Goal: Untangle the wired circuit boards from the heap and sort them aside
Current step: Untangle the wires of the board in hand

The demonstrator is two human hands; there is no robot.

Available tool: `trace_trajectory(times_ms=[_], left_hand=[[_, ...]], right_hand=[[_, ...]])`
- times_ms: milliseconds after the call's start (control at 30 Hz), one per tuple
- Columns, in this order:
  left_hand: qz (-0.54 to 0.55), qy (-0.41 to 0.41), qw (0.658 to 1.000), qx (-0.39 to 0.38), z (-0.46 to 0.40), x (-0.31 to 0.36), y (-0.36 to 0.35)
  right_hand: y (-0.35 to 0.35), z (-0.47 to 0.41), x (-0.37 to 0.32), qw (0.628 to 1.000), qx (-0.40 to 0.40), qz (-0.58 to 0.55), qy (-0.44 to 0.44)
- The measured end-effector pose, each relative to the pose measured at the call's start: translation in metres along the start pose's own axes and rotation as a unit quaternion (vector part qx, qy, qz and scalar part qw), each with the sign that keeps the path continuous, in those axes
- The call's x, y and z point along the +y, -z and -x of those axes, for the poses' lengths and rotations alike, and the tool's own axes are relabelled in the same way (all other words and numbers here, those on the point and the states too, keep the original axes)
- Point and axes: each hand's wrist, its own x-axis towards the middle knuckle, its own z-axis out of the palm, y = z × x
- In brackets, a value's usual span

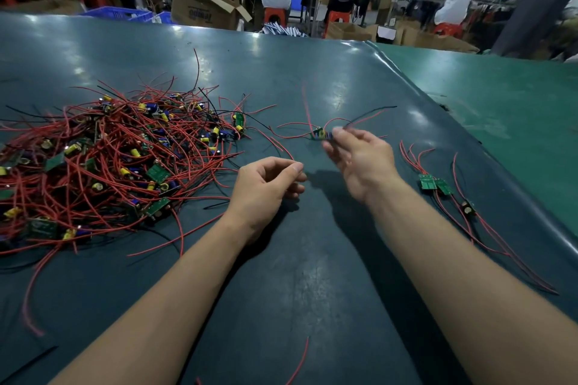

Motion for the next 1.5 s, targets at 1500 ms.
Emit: trace_trajectory(times_ms=[1500], left_hand=[[-0.186,-0.059,0.972,-0.134,0.013,-0.008,-0.008]], right_hand=[[-0.108,0.073,0.044,0.908,-0.135,0.36,0.164]])
